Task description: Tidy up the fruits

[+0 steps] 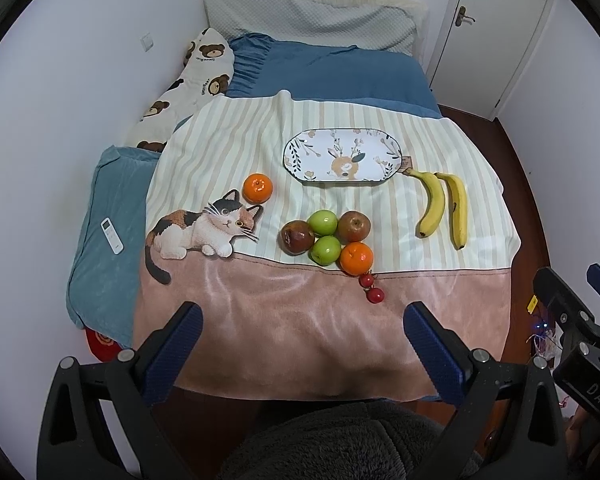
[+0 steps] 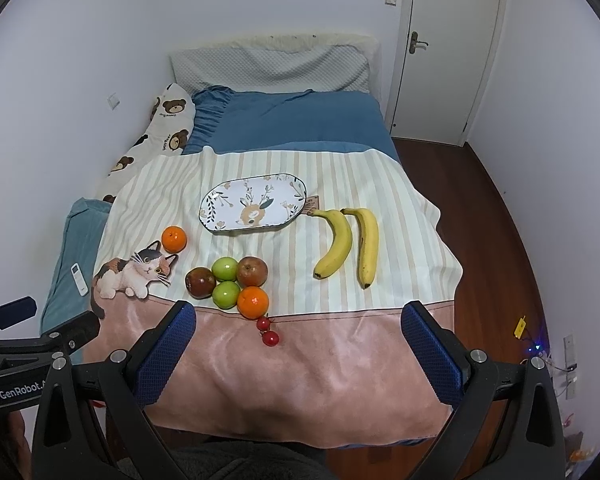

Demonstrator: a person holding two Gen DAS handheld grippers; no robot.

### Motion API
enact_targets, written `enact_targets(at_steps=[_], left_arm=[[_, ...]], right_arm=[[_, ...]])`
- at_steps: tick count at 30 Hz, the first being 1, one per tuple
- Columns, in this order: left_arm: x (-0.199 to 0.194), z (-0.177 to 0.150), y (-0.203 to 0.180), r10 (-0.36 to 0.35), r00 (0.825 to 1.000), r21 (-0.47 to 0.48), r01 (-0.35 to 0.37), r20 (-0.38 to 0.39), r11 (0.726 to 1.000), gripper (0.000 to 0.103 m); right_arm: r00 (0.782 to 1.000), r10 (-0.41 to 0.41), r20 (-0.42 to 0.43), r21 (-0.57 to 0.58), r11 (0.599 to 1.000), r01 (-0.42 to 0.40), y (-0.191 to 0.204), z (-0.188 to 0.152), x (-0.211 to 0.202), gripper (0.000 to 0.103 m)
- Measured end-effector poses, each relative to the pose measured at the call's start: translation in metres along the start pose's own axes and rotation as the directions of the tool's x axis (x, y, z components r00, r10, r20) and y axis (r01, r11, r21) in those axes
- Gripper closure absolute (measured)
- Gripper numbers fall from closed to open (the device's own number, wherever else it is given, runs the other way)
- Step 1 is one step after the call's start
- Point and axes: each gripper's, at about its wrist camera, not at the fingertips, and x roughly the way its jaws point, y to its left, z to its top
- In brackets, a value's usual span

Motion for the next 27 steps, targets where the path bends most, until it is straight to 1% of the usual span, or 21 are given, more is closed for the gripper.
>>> enact_targets(at_steps=[4, 18, 22, 23, 27], left_arm=[[-0.001, 0.005, -0.001, -0.002, 1.0, 0.0, 0.002, 0.002, 1.0, 0.0], [-0.001, 0.009, 0.003, -0.002, 1.0, -0.002, 0.002, 0.017, 1.0, 0.0], [0.012, 0.025, 0.001, -0.003, 0.999, 0.002, 0.003, 0.046, 1.0, 0.0], [0.019, 0.036, -0.003, -0.012, 0.998, 0.006, 0.012, 0.06, 1.0, 0.0], [0.053, 0.065, -0.021, -0.013, 0.996, 0.03, 0.01, 0.084, 0.999, 0.0]], right_arm=[[1.0, -0.001, 0.0, -0.001, 1.0, 0.001, 0.0, 0.001, 0.0, 0.0], [1.0, 0.006, -0.003, 0.008, 1.0, -0.006, 0.001, 0.001, 0.001, 0.0], [1.0, 0.008, -0.012, 0.037, 0.999, -0.008, -0.007, 0.007, 0.014, 0.0], [1.0, 0.009, -0.013, 0.052, 0.999, -0.008, -0.011, 0.01, 0.02, 0.0], [1.0, 0.025, -0.018, 0.102, 0.995, -0.023, -0.039, 0.02, 0.06, 0.0]])
